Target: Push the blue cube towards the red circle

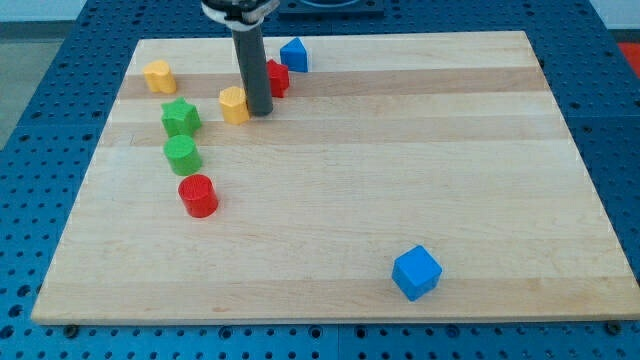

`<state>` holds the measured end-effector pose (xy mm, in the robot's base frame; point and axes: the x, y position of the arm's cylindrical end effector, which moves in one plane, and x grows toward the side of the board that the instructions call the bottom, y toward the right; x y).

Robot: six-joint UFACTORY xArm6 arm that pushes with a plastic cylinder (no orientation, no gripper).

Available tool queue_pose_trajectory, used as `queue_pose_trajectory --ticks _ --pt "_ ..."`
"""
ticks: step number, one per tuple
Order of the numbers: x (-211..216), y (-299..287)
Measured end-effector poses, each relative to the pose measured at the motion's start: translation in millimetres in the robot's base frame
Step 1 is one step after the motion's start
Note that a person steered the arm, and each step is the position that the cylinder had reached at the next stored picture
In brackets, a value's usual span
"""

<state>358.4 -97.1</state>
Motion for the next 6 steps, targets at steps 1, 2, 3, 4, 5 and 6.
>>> queue_pose_trajectory --ticks 1,2,3,4,5,6 --pt "17.0 -0.7" --pt "11.8 -9.2" --pt "46.1 6.3" --pt "120.8 85.7" --pt "172.2 196.1" --pt "207.9 231.8"
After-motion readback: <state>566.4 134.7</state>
